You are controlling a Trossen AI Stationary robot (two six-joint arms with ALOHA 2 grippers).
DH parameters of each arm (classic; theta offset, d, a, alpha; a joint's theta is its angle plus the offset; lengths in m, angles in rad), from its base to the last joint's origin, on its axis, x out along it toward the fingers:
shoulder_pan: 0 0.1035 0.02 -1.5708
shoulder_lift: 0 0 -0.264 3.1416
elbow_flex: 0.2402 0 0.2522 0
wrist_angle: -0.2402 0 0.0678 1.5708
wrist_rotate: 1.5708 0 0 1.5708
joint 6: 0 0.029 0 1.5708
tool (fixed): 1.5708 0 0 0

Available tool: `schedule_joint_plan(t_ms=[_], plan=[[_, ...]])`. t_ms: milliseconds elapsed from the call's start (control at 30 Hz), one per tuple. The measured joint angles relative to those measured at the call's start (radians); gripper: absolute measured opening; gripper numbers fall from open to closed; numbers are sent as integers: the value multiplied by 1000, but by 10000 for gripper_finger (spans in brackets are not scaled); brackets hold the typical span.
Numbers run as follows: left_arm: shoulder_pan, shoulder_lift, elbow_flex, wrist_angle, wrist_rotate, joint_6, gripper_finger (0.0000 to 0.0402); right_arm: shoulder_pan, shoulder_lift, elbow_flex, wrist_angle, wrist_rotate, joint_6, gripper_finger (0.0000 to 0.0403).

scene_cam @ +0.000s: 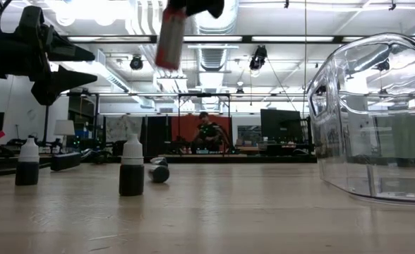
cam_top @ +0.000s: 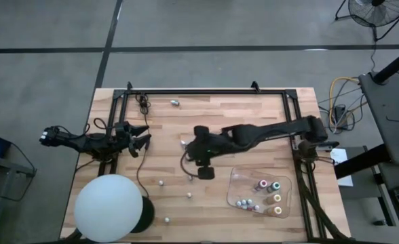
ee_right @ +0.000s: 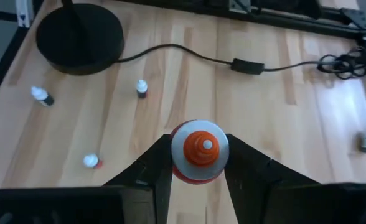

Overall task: Pick & Place food coloring
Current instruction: Put the orange food color into the transparent bin

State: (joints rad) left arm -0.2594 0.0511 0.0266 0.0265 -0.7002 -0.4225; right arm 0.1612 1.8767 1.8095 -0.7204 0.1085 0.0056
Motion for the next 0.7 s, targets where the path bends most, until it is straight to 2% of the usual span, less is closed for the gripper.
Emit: schedule_joint_plan(t_ms=[167,300,433,700], plan=[[0,0,0,0,0,0,245,10,-89,-6,-108,0,-49,111],[0,0,0,0,0,0,245,33,-179,-63,-168,0,-78,111],[0,0,0,0,0,0,245,82,-281,-172,-189,-1,-55,111],[0,0,0,1,0,0,245,205,-469,-407,-196,40,108,111]])
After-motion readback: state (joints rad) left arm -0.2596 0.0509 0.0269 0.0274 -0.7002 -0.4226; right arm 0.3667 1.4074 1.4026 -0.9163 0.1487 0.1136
